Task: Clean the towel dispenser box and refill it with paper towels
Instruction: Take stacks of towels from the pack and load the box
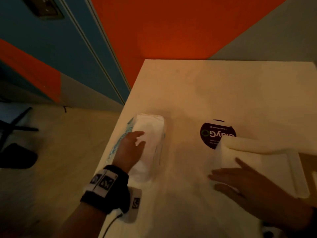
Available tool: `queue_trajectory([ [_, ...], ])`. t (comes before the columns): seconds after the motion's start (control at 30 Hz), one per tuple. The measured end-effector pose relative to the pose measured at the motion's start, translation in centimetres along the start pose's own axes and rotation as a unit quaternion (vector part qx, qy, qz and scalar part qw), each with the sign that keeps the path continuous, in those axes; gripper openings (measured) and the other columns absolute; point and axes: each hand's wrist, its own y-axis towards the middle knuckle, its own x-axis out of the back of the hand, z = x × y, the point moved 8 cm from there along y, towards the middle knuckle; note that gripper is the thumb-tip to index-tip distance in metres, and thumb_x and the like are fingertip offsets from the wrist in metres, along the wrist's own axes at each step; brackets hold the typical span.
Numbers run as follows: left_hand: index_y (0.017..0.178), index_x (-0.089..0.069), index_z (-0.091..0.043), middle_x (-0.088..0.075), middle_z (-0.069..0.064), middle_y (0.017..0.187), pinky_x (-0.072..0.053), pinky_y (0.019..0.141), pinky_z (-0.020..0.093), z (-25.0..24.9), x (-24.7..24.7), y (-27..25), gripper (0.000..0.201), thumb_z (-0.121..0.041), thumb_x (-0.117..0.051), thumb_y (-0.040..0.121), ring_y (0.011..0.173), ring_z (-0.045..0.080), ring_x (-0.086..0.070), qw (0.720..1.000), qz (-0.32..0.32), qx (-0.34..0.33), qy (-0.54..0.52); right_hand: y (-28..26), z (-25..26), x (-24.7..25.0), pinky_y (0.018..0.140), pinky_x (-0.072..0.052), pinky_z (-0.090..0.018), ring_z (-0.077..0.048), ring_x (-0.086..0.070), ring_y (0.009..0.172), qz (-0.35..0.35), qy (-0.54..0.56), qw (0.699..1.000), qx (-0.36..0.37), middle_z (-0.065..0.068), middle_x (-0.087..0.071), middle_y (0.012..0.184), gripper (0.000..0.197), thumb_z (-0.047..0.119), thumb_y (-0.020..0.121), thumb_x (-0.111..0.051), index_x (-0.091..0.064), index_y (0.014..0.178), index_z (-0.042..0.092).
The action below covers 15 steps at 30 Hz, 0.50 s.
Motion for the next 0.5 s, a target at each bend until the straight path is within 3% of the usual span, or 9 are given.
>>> queue_trajectory([
  [0.07, 0.127, -0.047, -0.008, -0.048, 0.015, 0.137, -0.036, 0.102, 0.033, 3.1, -0.1, 1.8, 0.041, -0.015, -0.057, 0.087, 0.121, 0.030, -0.048, 0.997, 0.040, 0.056, 0.044, 2.4, 4.5, 0.1, 0.094, -0.037, -0.040, 0.003, -0.064, 0.096, -0.052, -0.023, 0.996, 0.064, 0.021, -0.070, 0.103, 0.059, 0.053, 0.094, -0.004, -0.061, 0.104, 0.041],
  [0.13, 0.132, -0.040, -0.008, -0.042, 0.016, 0.142, -0.032, 0.106, 0.035, 5.0, -0.8, 2.8, 0.049, -0.021, -0.057, 0.087, 0.128, 0.030, -0.041, 0.992, 0.078, 0.089, 0.050, 5.6, 9.0, 0.3, 0.104, -0.024, -0.042, -0.008, -0.056, 0.117, -0.050, -0.017, 0.990, 0.129, 0.009, -0.063, 0.123, 0.053, 0.052, 0.094, -0.012, -0.056, 0.117, 0.033],
  [0.17, 0.133, -0.038, -0.008, -0.041, 0.016, 0.142, -0.032, 0.105, 0.036, 5.5, -1.1, 3.1, 0.052, -0.023, -0.057, 0.087, 0.128, 0.031, -0.041, 0.991, 0.087, 0.096, 0.042, 7.1, 10.6, 0.2, 0.112, -0.013, -0.041, -0.012, -0.042, 0.130, -0.040, -0.013, 0.990, 0.137, 0.005, -0.051, 0.137, 0.048, 0.050, 0.094, -0.019, -0.047, 0.127, 0.029],
  [0.23, 0.133, -0.036, -0.007, -0.044, 0.017, 0.140, -0.034, 0.103, 0.037, 5.7, -1.3, 3.6, 0.054, -0.022, -0.059, 0.086, 0.125, 0.031, -0.043, 0.992, 0.081, 0.090, 0.028, 10.0, 12.5, -0.5, 0.116, 0.001, -0.043, -0.017, -0.021, 0.140, 0.007, -0.031, 0.992, 0.121, 0.002, -0.032, 0.149, 0.045, 0.042, 0.096, -0.031, -0.034, 0.136, 0.024],
  [0.37, 0.136, -0.033, -0.007, -0.044, 0.018, 0.139, -0.034, 0.103, 0.038, 5.7, -1.2, 3.9, 0.061, -0.016, -0.062, 0.083, 0.125, 0.032, -0.043, 0.995, 0.060, 0.074, -0.003, 13.1, 13.3, -2.2, 0.115, 0.001, -0.050, -0.024, -0.022, 0.138, 0.047, -0.074, 0.992, 0.088, -0.004, -0.034, 0.146, 0.046, 0.040, 0.096, -0.031, -0.037, 0.135, 0.015],
  [0.5, 0.136, -0.032, -0.007, -0.043, 0.018, 0.139, -0.035, 0.105, 0.039, 5.7, -1.2, 4.4, 0.067, -0.013, -0.066, 0.079, 0.124, 0.032, -0.043, 0.995, 0.064, 0.070, -0.037, 13.5, 12.7, -3.6, 0.115, 0.001, -0.052, -0.023, -0.020, 0.140, 0.078, -0.073, 0.993, 0.049, -0.001, -0.029, 0.150, 0.045, 0.040, 0.097, -0.030, -0.037, 0.135, 0.018],
])
